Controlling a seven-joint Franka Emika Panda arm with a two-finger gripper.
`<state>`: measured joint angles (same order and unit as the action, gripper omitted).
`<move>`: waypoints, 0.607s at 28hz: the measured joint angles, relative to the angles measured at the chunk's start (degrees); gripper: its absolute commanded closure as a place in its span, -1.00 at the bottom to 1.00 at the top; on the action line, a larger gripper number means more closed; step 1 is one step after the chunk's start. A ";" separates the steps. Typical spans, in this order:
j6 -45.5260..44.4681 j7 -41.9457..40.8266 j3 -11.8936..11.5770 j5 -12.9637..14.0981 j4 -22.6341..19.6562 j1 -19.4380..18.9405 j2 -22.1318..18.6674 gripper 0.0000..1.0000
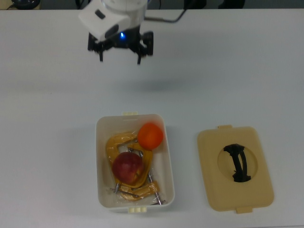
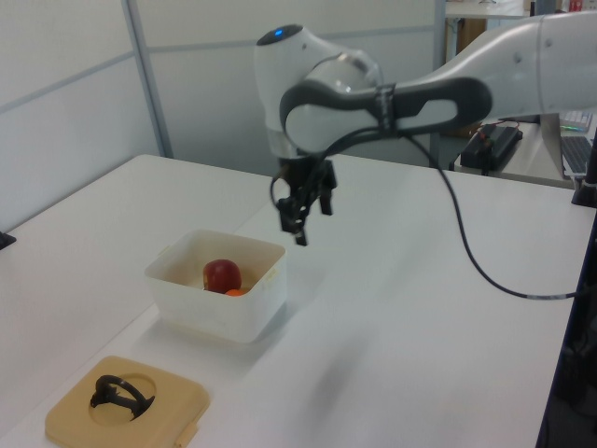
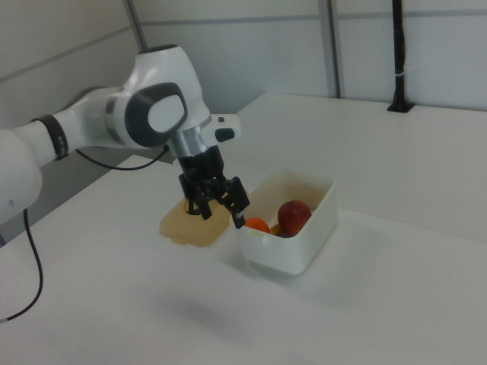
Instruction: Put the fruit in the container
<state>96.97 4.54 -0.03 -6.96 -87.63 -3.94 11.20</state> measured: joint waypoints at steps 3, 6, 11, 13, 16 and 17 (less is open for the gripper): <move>-4.96 -4.21 -0.13 0.00 -0.05 0.44 -1.72 -1.00; -6.76 -6.57 -0.18 0.48 -0.14 1.26 -2.57 -1.00; -6.76 -7.45 -0.19 3.34 -0.24 2.40 -2.68 -1.00; -6.66 -7.48 -0.19 3.66 -0.19 2.56 -2.94 -1.00; -6.64 -7.48 -0.19 3.88 -0.22 2.63 -3.87 -1.00; -6.64 -7.48 -0.18 3.94 -0.35 2.63 -4.22 -1.00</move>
<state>90.32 -2.94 -0.21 -3.03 -87.98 -1.31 6.98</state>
